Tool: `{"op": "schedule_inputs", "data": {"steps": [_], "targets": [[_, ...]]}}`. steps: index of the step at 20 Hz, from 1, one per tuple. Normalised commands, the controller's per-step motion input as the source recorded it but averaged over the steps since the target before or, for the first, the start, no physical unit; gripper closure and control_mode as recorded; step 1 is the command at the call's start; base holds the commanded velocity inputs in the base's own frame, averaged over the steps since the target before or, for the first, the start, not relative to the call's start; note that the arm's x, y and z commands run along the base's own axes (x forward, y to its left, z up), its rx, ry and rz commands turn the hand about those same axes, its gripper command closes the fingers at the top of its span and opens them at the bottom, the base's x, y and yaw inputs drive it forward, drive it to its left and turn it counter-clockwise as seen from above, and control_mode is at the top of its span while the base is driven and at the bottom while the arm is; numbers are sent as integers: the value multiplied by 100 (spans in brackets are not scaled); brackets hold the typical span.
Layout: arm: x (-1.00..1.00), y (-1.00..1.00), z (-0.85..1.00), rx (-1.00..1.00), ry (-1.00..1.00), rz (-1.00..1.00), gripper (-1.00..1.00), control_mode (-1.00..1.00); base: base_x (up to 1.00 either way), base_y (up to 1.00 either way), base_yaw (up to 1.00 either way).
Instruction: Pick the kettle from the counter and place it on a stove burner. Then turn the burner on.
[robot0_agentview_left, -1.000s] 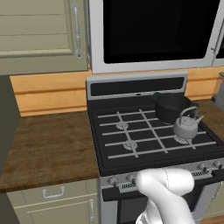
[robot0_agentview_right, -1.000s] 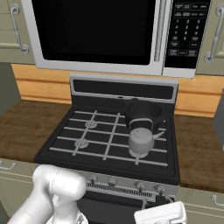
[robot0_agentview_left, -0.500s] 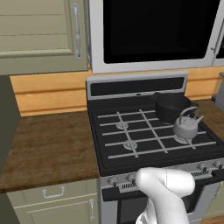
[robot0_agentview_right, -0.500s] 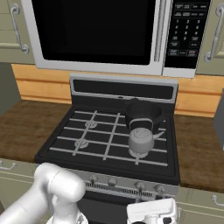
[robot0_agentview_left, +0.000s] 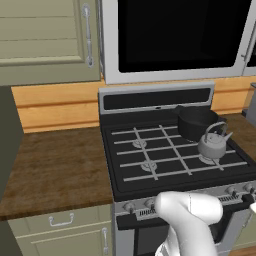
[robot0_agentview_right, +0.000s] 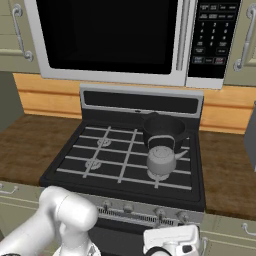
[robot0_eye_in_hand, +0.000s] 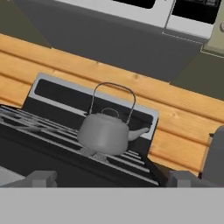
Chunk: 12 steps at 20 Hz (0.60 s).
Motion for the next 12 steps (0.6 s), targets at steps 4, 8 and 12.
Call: {"op": "schedule_inputs", "data": {"steps": [4,8,12], "targets": [[0,-34,-10,1,0,0,-100,-100,0,0,0],[6,-17,-9,3,0,0,-100,-100,0,0,0],[4,0,-14,1,6,0,-100,-100,0,0,0]]}}
